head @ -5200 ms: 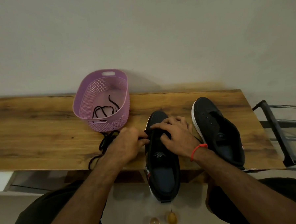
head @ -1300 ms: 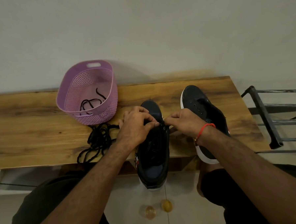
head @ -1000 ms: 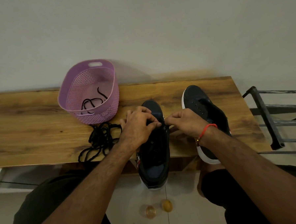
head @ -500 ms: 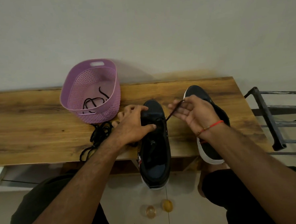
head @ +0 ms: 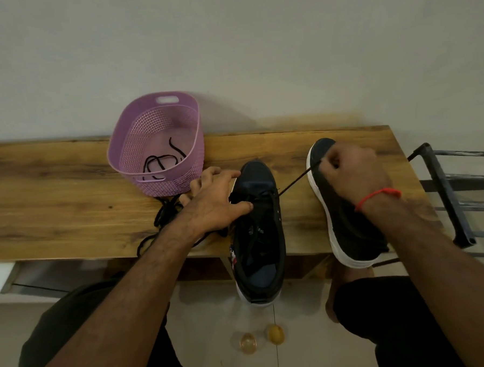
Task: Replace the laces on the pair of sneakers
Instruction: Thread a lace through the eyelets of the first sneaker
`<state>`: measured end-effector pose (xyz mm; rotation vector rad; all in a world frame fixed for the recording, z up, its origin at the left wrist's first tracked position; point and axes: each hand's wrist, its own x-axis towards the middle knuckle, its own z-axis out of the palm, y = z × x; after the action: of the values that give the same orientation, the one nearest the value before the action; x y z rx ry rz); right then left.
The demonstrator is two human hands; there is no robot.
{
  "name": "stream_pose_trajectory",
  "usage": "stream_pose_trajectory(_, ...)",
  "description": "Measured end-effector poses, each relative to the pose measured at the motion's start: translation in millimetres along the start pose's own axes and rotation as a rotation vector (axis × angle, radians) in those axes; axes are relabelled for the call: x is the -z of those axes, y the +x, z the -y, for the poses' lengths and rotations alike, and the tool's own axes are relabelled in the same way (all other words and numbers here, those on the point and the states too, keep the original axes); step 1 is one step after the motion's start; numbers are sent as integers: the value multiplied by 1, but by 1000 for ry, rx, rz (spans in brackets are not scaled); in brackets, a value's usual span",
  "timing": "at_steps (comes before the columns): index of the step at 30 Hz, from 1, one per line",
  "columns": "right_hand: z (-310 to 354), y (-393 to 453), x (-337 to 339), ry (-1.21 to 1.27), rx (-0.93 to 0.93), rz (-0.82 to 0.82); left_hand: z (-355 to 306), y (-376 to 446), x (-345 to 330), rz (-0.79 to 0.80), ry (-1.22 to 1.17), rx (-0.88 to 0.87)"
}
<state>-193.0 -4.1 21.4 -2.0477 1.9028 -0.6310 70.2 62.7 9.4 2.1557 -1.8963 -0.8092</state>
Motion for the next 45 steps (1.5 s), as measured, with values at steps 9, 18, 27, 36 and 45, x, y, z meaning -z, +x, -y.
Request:
stream_pose_trajectory(9, 23, -31, -28, -228, 422, 393, 1, 2, -3, 17, 0, 9)
stream_pose_trajectory(18, -2, -2, 1, -383, 103, 72, 3, 1, -1, 18, -9, 19)
stream_pose_trajectory(27, 29, -32, -33, -254, 492, 333, 0, 1, -2, 34, 2, 27)
stream_pose_trajectory(36, -3, -10, -4, -329, 255, 215, 1, 1, -1, 28, 16, 35)
stream_pose_trajectory(45, 16, -21, -23, -409, 357, 292, 1, 3, 0, 44, 9, 57)
